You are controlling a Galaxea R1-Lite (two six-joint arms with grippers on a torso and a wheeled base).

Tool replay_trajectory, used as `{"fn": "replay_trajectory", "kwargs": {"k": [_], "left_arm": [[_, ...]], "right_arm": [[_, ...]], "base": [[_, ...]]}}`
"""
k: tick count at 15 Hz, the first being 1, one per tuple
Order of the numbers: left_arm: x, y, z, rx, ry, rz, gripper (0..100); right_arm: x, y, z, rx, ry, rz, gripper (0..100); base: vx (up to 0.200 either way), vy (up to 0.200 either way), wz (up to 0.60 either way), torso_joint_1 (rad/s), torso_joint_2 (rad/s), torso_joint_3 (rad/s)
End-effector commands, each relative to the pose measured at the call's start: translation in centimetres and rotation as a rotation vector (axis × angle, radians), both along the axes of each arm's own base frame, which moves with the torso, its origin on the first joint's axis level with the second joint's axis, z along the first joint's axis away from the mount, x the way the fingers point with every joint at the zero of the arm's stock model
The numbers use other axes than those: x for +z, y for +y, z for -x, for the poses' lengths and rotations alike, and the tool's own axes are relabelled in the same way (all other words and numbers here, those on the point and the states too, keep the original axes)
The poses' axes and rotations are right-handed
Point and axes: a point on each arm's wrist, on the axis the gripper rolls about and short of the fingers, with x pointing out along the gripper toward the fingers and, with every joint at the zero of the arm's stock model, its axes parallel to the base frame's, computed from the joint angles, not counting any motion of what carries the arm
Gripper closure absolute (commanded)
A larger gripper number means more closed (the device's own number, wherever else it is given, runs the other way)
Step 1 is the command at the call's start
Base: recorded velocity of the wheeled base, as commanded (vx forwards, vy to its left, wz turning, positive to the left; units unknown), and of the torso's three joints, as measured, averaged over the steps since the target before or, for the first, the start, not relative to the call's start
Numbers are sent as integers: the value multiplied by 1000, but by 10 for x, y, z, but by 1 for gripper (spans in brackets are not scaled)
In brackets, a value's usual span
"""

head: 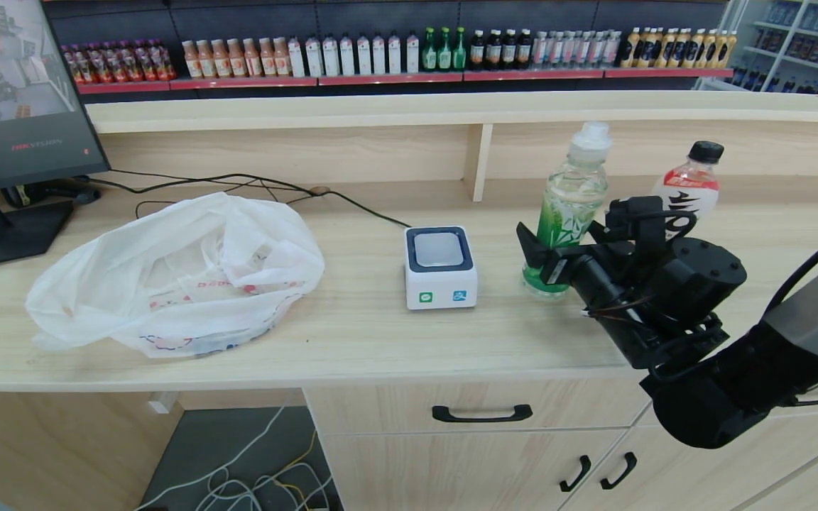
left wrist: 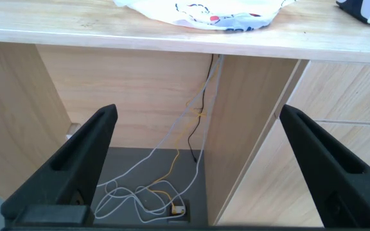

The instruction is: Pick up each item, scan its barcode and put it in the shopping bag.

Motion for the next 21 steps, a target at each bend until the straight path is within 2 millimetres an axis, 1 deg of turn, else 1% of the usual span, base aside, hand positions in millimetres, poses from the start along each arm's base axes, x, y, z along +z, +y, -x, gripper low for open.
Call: {"fn": "replay_trajectory", "kwargs": {"k": [1,5,15,16,21], "left_arm": [[0,0,0,0,0,0,0],[0,0,0,0,0,0,0],[0,0,0,0,0,0,0],[0,0,0,0,0,0,0],[0,0,0,0,0,0,0]], "right_arm": [[0,-2,-3,-8,-3,-1,0],[-1,-7,-10,-27,-8,0,0],[2,-6,-15,-16,-28,-2,0],[4,-6,-16,-17,-35,-7,100],[4,-6,-14,-16,-33,-8,100]], "base": [[0,0,0,0,0,0],[0,0,0,0,0,0],[0,0,0,0,0,0],[0,0,0,0,0,0],[0,0,0,0,0,0]]}}
